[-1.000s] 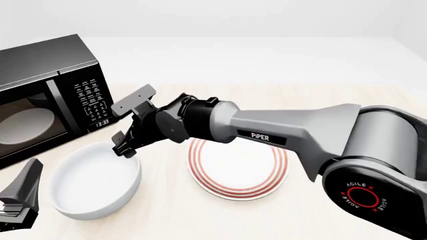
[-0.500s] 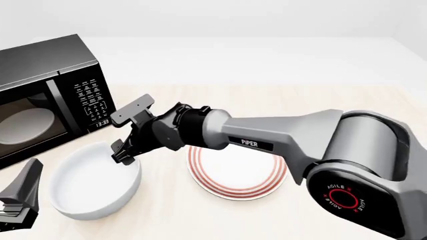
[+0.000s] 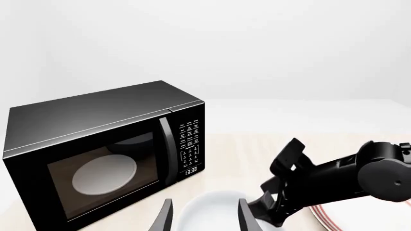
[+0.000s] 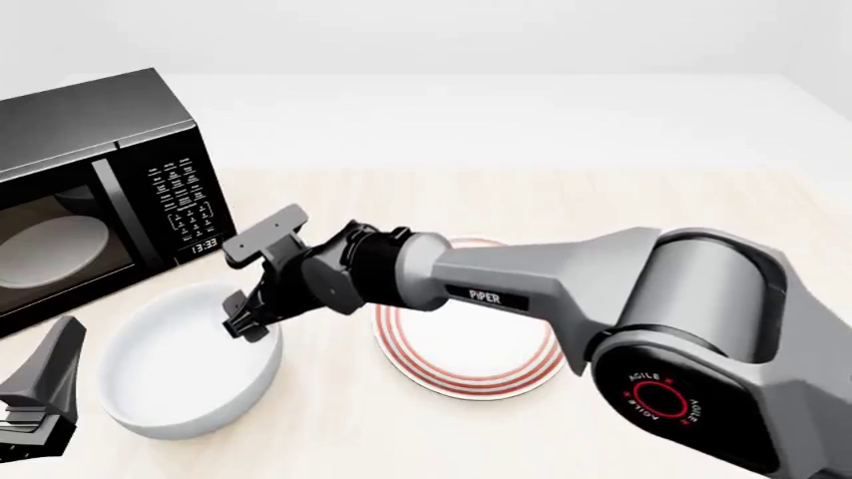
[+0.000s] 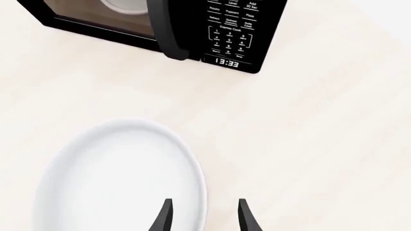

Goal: Put the white bowl to the right of the plate.

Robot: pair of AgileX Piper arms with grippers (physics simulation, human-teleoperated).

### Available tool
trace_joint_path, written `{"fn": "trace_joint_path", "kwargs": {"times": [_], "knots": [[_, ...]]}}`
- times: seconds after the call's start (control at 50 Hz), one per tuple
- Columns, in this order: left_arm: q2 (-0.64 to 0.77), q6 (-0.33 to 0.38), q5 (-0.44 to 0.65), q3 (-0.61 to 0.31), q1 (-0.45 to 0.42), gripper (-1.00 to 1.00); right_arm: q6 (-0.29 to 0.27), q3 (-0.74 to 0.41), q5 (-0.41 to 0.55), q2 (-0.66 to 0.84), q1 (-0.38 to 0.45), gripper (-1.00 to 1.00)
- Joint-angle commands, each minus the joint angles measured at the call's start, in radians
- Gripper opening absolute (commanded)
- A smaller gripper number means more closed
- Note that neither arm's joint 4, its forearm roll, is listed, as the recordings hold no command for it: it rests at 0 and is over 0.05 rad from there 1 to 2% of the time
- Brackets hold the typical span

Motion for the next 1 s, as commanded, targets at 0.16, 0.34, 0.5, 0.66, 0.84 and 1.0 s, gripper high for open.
{"fn": "trace_joint_path", "kwargs": {"times": [0.16, 0.34, 0.5, 0.66, 0.84, 1.0], "knots": [[0.0, 0.0, 0.0, 0.0, 0.0, 1.0, 0.023, 0.01, -0.014, 0.01, 0.01, 1.0], [0.0, 0.0, 0.0, 0.0, 0.0, 1.0, 0.051, 0.038, -0.035, 0.006, 0.018, 1.0], [0.0, 0.0, 0.0, 0.0, 0.0, 1.0, 0.059, 0.056, -0.052, 0.003, 0.017, 1.0], [0.0, 0.0, 0.0, 0.0, 0.0, 1.0, 0.076, 0.077, -0.071, -0.001, 0.016, 1.0], [0.0, 0.0, 0.0, 0.0, 0.0, 1.0, 0.088, 0.092, -0.089, -0.002, 0.01, 1.0], [0.0, 0.0, 0.0, 0.0, 0.0, 1.0, 0.08, 0.104, -0.102, -0.007, 0.003, -1.0]]}}
